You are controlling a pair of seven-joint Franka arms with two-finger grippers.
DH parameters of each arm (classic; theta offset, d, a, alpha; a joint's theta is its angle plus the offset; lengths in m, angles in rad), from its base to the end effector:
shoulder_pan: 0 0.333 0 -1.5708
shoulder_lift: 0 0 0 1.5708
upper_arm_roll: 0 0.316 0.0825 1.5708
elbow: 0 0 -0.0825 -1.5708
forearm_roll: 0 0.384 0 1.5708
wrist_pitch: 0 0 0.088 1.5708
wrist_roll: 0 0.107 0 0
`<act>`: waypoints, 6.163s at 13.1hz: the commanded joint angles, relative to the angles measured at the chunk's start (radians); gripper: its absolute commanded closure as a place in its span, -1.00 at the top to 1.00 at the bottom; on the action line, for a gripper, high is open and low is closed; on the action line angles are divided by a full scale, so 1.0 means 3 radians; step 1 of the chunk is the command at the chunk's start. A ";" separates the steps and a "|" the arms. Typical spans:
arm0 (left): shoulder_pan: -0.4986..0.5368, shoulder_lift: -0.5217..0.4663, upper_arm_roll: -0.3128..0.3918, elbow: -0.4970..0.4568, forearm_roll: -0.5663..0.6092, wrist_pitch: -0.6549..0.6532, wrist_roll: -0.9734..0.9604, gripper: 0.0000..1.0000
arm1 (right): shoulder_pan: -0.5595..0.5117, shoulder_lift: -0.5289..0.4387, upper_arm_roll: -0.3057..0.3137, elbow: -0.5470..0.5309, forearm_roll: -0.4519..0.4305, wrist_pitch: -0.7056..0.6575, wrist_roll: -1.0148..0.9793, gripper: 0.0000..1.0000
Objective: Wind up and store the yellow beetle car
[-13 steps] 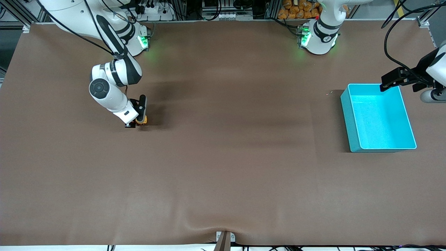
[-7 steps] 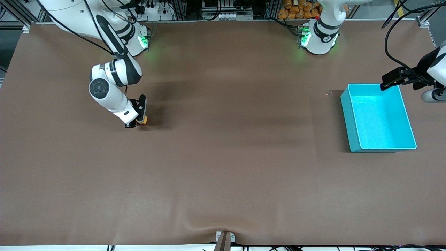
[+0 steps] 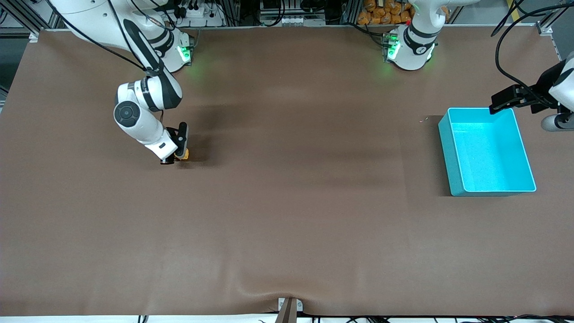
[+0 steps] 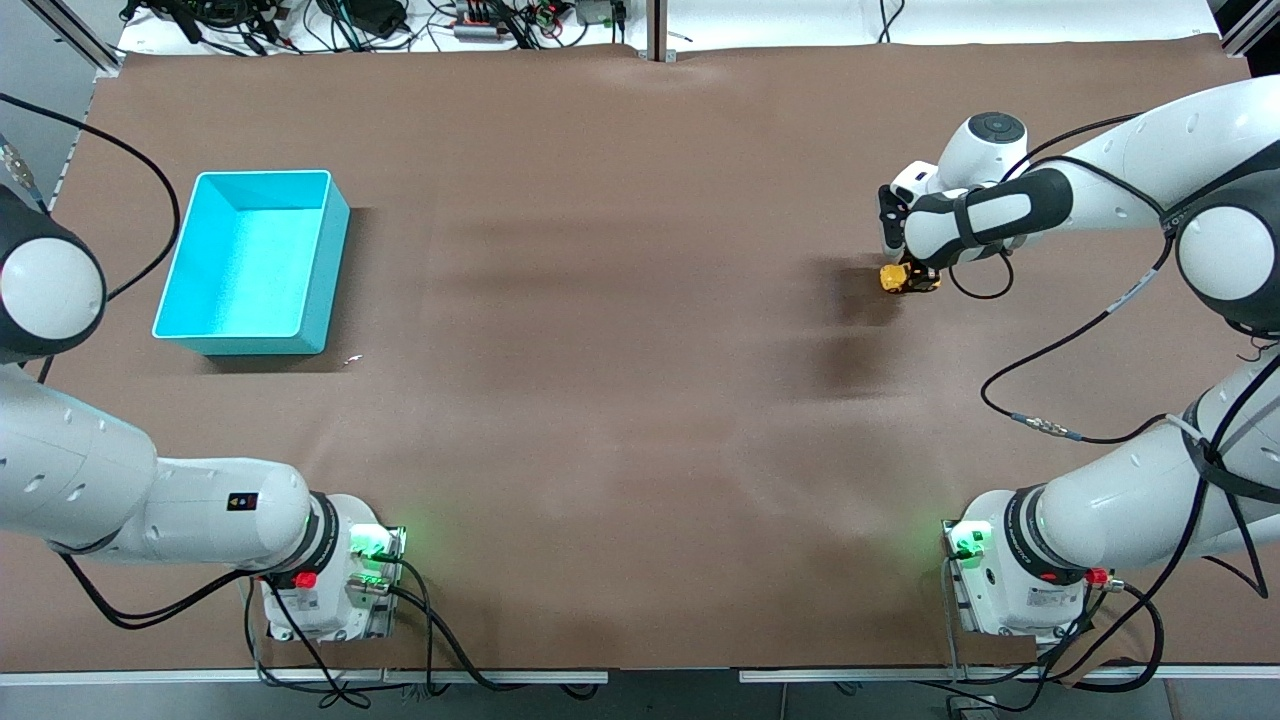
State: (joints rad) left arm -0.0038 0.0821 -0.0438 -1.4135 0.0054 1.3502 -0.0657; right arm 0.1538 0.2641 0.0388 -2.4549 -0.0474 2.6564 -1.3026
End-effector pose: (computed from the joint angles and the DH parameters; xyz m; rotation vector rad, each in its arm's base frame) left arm 0.5559 -0.0246 0.6337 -3.1233 -0.0293 0.2268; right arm 0.4668 0.0932 0.1879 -2.2409 -2.1659 0.0911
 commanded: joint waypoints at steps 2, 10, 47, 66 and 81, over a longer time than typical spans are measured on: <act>-0.0151 -0.0033 0.0187 0.0007 -0.0008 -0.0052 -0.0037 1.00 | -0.0088 0.0101 -0.0027 -0.0019 -0.0082 0.0022 -0.0025 -0.61; -0.0141 -0.0039 0.0177 -0.0003 -0.0008 -0.0067 -0.0047 1.00 | -0.0436 0.0214 -0.0022 -0.0003 -0.0082 0.0088 -0.0393 -0.60; -0.0136 -0.0028 0.0177 -0.0008 -0.0003 -0.0016 -0.0052 1.00 | -0.1367 0.0495 -0.0017 0.0334 -0.0067 0.0124 -0.1088 1.00; -0.0141 -0.0023 0.0166 -0.0013 0.0003 -0.0016 -0.0072 1.00 | -0.1801 0.0418 -0.0006 0.1867 0.0552 -0.2599 -0.0890 1.00; -0.0085 -0.0003 -0.0012 -0.2087 0.0018 0.2001 -0.2616 1.00 | -0.0963 0.0403 0.0024 0.3908 0.0746 -0.4053 0.1543 1.00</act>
State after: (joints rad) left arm -0.0420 0.1140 -0.0425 -1.9120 0.0053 1.8355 -0.7186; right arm -0.1573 0.3750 0.0507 -1.3385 0.1564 1.4717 -0.9303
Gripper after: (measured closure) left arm 0.000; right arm 0.000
